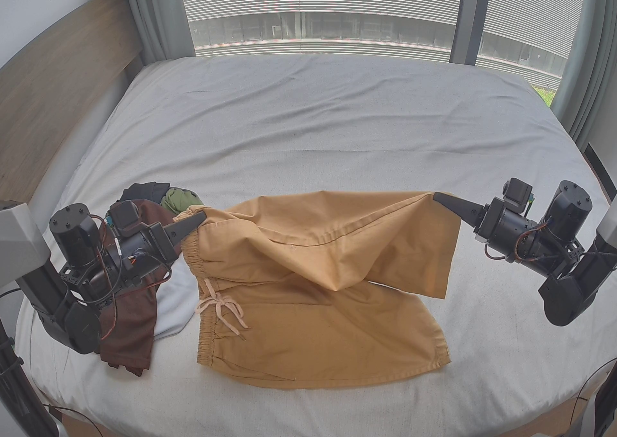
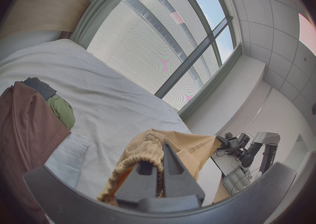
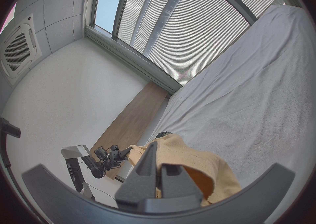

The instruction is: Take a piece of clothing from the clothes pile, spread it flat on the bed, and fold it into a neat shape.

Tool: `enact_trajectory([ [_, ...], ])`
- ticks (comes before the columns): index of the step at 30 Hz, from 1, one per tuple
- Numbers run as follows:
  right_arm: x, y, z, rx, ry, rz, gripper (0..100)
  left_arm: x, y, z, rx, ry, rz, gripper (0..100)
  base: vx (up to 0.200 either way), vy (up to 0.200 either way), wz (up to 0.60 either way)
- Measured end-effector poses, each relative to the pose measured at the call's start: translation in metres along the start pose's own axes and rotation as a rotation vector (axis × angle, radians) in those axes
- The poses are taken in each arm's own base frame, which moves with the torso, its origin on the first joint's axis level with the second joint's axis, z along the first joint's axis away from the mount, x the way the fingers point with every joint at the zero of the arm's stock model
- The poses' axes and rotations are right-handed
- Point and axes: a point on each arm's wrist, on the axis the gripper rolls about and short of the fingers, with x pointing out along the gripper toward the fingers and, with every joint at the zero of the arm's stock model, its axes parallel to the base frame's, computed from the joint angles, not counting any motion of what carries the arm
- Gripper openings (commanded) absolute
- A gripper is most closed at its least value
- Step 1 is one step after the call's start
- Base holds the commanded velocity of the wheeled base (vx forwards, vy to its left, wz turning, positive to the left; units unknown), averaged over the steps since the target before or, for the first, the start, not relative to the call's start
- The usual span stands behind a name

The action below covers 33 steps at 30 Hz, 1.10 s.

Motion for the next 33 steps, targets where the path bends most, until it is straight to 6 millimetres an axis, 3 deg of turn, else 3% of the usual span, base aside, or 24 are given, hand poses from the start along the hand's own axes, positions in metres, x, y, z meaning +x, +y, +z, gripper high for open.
enact_trajectory([
  [18, -0.003, -0.009, 0.005, 0.008, -0.02, -0.024, 0, -0.023, 0.013, -0.004, 0.044, 0.123, -0.123, 0, 0.0, 0.0, 0.0],
  [33, -0.005, -0.019, 0.009, 0.01, -0.032, -0.048, 0, -0.03, 0.027, -0.001, 0.074, 0.119, -0.101, 0, 0.0, 0.0, 0.0],
])
